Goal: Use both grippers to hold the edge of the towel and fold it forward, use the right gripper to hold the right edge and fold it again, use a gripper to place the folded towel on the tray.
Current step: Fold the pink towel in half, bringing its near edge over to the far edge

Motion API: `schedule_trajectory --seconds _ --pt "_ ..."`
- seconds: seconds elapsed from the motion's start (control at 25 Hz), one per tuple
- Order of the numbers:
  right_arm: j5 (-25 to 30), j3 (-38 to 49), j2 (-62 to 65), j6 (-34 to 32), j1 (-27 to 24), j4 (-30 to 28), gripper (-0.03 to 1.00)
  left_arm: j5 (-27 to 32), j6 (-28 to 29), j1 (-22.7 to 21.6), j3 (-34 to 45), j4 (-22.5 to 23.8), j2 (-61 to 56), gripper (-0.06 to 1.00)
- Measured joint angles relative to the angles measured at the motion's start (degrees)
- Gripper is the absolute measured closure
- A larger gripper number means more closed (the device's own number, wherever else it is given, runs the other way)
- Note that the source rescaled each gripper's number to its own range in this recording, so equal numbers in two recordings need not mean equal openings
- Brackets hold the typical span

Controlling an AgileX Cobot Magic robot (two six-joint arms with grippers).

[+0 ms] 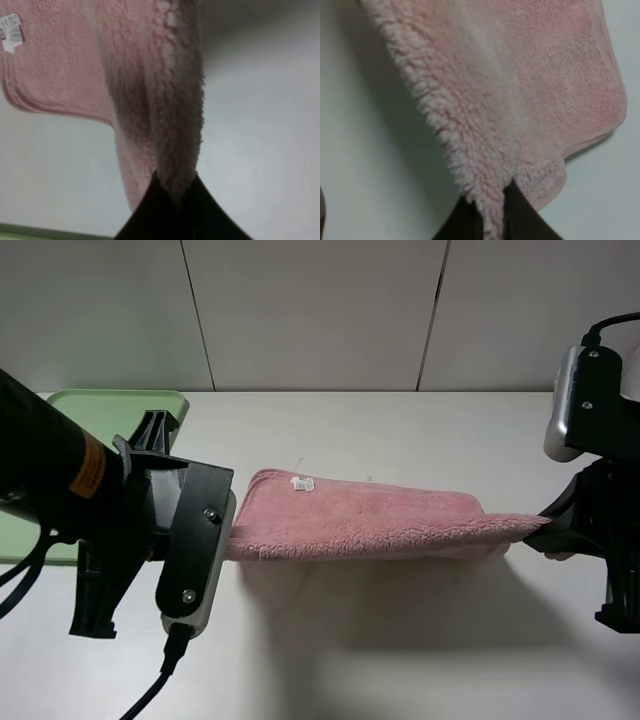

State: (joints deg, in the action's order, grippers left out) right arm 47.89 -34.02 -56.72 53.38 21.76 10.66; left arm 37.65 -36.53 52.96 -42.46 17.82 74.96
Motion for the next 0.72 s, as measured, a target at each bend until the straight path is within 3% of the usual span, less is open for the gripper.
schedule_trajectory --seconds 0.24,0.72 --pt "-0.8 0.0 -2.5 -1.8 0.0 0.3 0.97 -0.7 3.5 -0.2 0.0 4.8 0.2 0.94" --pt "-6.2 0.0 -11.3 -2.3 0.0 0.6 0.97 -5.0 4.0 -5.3 -0.5 5.7 7.3 0.94"
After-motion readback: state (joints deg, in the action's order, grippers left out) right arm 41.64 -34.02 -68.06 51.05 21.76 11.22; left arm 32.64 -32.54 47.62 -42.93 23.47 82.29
